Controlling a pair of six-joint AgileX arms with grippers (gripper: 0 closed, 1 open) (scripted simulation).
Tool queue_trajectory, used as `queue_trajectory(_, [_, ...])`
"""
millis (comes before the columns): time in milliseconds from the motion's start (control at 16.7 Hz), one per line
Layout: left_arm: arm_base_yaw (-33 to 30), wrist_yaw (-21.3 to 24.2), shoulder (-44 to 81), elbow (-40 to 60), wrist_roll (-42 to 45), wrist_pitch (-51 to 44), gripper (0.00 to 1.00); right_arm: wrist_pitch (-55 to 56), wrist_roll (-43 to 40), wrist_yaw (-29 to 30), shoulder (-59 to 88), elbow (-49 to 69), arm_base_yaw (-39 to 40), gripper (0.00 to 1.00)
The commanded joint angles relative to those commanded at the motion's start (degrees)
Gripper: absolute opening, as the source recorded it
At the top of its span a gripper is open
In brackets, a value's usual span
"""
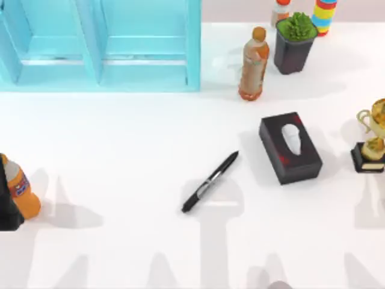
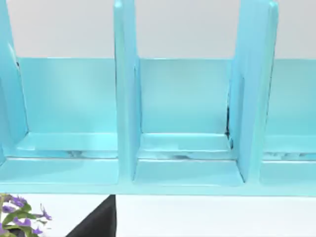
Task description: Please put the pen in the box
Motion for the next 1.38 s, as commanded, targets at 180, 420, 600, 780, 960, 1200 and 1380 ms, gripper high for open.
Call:
queue_trajectory(180, [0.0,0.0,0.0,0.0,0.0,0.0,1.0,-0.28,0.33,0.02,0.55,0.44,0.18,1.0])
queue_trajectory(420, [0.0,0.0,0.0,0.0,0.0,0.0,1.0,-4.19,5.07,0.21,8.25,6.79,2.71,1.0])
queue_trajectory(600, [0.0,0.0,0.0,0.0,0.0,0.0,1.0,-9.7,11.74,0.42,18.96,15.72,6.23,1.0])
queue_trajectory(780, [0.0,0.0,0.0,0.0,0.0,0.0,1.0,-16.74,20.26,0.63,32.76,27.21,10.67,1.0])
queue_trajectory(960, [0.0,0.0,0.0,0.0,0.0,0.0,1.0,-24.83,30.04,0.73,48.57,40.49,15.66,1.0])
queue_trajectory(1200, [0.0,0.0,0.0,0.0,0.0,0.0,1.0,-36.4,44.01,0.67,70.94,59.62,22.56,1.0])
queue_trajectory(1380, [0.0,0.0,0.0,0.0,0.0,0.0,1.0,-44.94,54.32,0.47,87.46,73.88,27.51,1.0])
